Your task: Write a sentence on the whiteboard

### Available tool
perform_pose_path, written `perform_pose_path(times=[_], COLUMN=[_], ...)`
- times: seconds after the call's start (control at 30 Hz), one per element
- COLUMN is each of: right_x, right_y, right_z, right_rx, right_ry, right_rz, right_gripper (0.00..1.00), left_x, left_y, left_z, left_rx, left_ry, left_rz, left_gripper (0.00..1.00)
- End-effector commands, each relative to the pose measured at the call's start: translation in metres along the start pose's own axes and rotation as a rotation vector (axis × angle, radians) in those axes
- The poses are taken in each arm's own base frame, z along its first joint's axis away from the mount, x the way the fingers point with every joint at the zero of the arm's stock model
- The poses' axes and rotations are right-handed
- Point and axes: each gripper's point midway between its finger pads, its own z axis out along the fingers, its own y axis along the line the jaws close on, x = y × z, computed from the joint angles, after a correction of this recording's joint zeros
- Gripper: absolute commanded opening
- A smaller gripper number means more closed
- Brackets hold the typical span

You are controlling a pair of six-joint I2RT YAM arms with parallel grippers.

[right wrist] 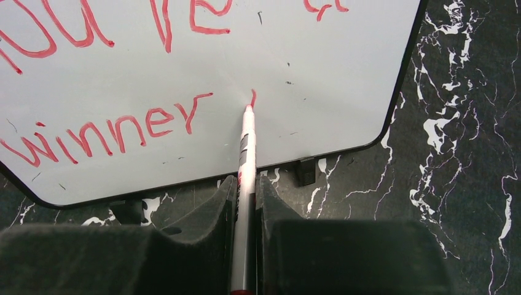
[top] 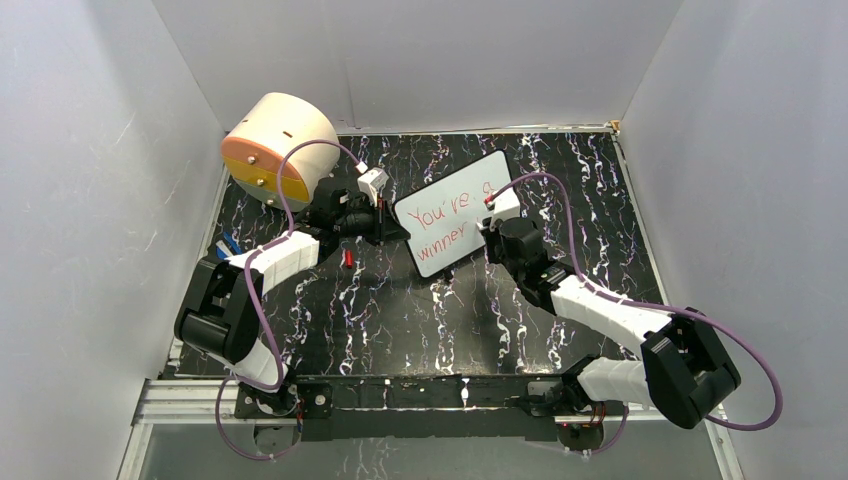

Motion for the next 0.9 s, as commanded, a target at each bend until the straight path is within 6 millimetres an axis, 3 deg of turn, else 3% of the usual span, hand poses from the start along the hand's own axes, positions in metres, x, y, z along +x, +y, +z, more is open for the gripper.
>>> perform_pose_path(times=[0.0, 0.37, 0.6, 0.87], right_x=[-0.031, -0.031, -0.008, 0.004], right_y=[-0.008, -0.015, -0.014, -0.012], right_z=[0.001, 0.007, 0.006, 0.001], right_rx=[0.029, 0.047, 0.040, 0.028], right_ry=[-0.104, -0.097, -0.023, 0.013], right_rz=[0.021, 0.029, 0.044, 0.050], right_gripper=[0.00, 0.00, 0.00, 0.00], left_x=[-0.008, -0.008, -0.009, -0.009], left_y=[-0.005, -0.005, -0.005, -0.005], left_z=[-0.005, -0.005, -0.005, -0.005], left_rx=[-0.005, -0.006, -0.011, -0.014], left_ry=[-0.006, -0.006, -0.010, -0.011], left_rz=[0.040, 0.041, 0.042, 0.041], left_gripper=[0.00, 0.00, 0.00, 0.00])
